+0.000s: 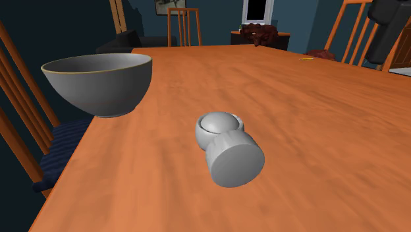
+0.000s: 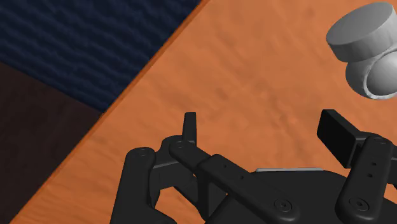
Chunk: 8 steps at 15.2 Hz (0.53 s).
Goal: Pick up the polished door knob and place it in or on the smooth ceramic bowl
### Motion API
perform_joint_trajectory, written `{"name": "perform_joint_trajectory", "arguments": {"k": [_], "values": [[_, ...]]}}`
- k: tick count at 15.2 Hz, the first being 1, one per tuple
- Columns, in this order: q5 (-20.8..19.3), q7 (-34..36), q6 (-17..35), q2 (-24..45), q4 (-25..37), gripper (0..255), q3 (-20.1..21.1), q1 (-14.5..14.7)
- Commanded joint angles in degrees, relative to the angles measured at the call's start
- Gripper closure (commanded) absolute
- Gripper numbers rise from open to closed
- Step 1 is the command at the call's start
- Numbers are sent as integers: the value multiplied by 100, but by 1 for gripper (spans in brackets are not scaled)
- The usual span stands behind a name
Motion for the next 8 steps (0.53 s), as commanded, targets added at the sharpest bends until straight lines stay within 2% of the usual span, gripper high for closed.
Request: {"name": "perform_joint_trajectory", "arguments": {"k": [1,8], "values": [[0,0,0,0,0,0,0,0],[31,-541,334,478,-23,0,812,767]]}}
